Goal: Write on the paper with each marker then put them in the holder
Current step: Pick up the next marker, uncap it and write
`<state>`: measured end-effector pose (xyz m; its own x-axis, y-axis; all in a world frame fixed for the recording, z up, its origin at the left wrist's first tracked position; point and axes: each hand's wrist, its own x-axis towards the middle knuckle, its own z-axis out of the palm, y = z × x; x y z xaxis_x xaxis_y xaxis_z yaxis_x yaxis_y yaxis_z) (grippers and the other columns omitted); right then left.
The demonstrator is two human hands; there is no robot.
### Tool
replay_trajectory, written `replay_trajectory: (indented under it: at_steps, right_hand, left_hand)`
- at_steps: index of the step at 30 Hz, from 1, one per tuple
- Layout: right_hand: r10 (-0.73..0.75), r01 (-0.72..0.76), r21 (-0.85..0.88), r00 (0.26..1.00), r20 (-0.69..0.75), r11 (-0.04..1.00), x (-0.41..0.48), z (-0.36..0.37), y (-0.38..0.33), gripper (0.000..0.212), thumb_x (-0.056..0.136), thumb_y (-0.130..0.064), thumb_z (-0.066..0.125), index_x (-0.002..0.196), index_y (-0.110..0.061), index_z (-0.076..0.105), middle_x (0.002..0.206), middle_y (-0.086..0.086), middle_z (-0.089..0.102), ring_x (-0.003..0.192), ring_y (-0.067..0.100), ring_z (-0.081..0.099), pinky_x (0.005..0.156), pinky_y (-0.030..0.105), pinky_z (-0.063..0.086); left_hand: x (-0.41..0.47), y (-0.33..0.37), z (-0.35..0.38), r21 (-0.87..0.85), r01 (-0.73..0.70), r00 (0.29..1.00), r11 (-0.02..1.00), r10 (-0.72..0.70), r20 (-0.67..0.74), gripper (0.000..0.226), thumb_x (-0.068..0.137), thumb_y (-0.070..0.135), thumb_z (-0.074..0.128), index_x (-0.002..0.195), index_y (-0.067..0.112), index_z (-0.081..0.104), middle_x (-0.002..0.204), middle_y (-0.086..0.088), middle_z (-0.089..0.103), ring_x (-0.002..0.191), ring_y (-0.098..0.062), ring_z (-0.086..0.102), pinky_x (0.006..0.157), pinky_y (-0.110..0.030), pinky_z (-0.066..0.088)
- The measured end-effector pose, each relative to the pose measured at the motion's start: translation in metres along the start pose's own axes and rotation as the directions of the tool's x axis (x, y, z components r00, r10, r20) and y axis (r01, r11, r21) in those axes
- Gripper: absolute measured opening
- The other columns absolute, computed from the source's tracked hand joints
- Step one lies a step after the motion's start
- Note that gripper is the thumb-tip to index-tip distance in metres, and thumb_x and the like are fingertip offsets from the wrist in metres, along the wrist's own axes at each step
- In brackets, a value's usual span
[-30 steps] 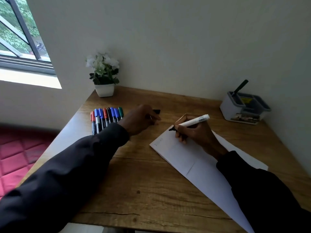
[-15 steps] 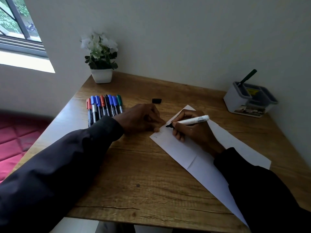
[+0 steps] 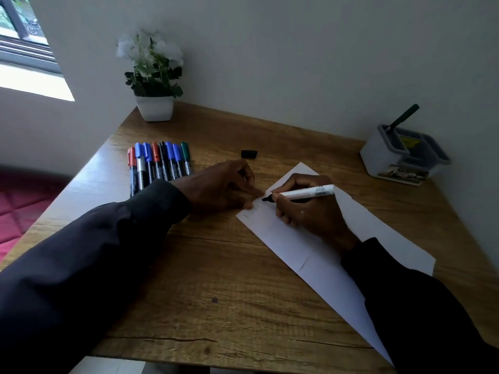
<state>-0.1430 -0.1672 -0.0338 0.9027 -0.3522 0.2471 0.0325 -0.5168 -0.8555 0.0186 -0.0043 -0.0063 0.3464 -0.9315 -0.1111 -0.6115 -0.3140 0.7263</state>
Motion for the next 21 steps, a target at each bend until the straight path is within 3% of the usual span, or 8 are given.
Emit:
replay_trajectory:
  at_steps: [3,7,11,15,19,21]
  right_hand:
    - [0.033,-0.032,0.012,0.999,-0.001,0.999,0.0011,0.0008,0.0005,0.009,0.089,-0.014,0.075,0.082,-0.015,0.071,0.066,0.002,0.072,0.051,0.009,0.068,0.048,0.015,0.05]
    - [0.01,-0.01,-0.019,1.0,0.003,1.0,0.0,-0.0005,-0.0013,0.015,0.09,-0.01,0.075,0.079,-0.017,0.069,0.064,0.0,0.071,0.05,0.007,0.067,0.048,0.013,0.05]
    - [0.076,-0.076,0.012,0.997,0.033,0.997,0.0013,0.0016,0.0,0.018,0.081,-0.041,0.079,0.072,-0.031,0.067,0.061,-0.011,0.07,0.051,0.004,0.066,0.05,0.012,0.05]
    - [-0.016,0.016,0.0,1.0,0.004,1.0,0.0018,0.0014,0.0025,0.018,0.087,-0.02,0.078,0.076,-0.031,0.069,0.064,-0.015,0.071,0.052,0.005,0.067,0.049,0.012,0.05]
    - [0.009,-0.009,0.027,1.0,0.023,1.0,0.002,0.0039,0.0032,0.008,0.078,-0.051,0.077,0.073,-0.046,0.074,0.068,-0.016,0.072,0.055,0.006,0.068,0.053,0.017,0.054]
    - [-0.046,0.046,-0.026,0.999,-0.005,0.999,0.0031,0.0032,0.0057,0.007,0.08,-0.046,0.074,0.073,-0.045,0.072,0.07,-0.018,0.072,0.059,0.007,0.07,0.055,0.021,0.057]
  left_hand:
    - [-0.0015,0.0017,-0.0002,-0.005,-0.014,1.0,1.0,0.014,0.01,0.038,0.086,0.016,0.069,0.121,0.018,0.053,0.096,0.022,0.048,0.084,0.008,0.05,0.063,0.003,0.043]
    - [-0.0005,0.0026,-0.0006,-0.019,-0.008,1.0,1.0,0.009,0.029,0.039,0.085,0.015,0.069,0.121,0.017,0.053,0.096,0.021,0.051,0.082,0.01,0.052,0.063,0.0,0.045]
    - [0.0004,0.0012,-0.0008,-0.034,0.01,0.999,0.999,-0.009,0.037,0.042,0.084,0.018,0.071,0.121,0.02,0.05,0.095,0.02,0.053,0.081,0.011,0.054,0.06,-0.002,0.046]
    - [-0.0006,0.0012,-0.0011,-0.048,0.01,0.999,0.999,-0.008,0.037,0.043,0.084,0.02,0.071,0.121,0.022,0.05,0.097,0.02,0.055,0.082,0.011,0.055,0.06,-0.004,0.047]
    - [-0.0018,0.0031,-0.0011,-0.033,-0.01,0.999,0.999,0.011,0.041,0.037,0.085,0.019,0.07,0.117,0.024,0.052,0.097,0.022,0.052,0.083,0.009,0.054,0.062,-0.002,0.046]
    - [-0.0015,0.0018,-0.0012,-0.046,0.004,0.999,0.999,-0.002,0.04,0.04,0.084,0.019,0.071,0.118,0.023,0.05,0.098,0.019,0.054,0.083,0.009,0.055,0.061,-0.003,0.047]
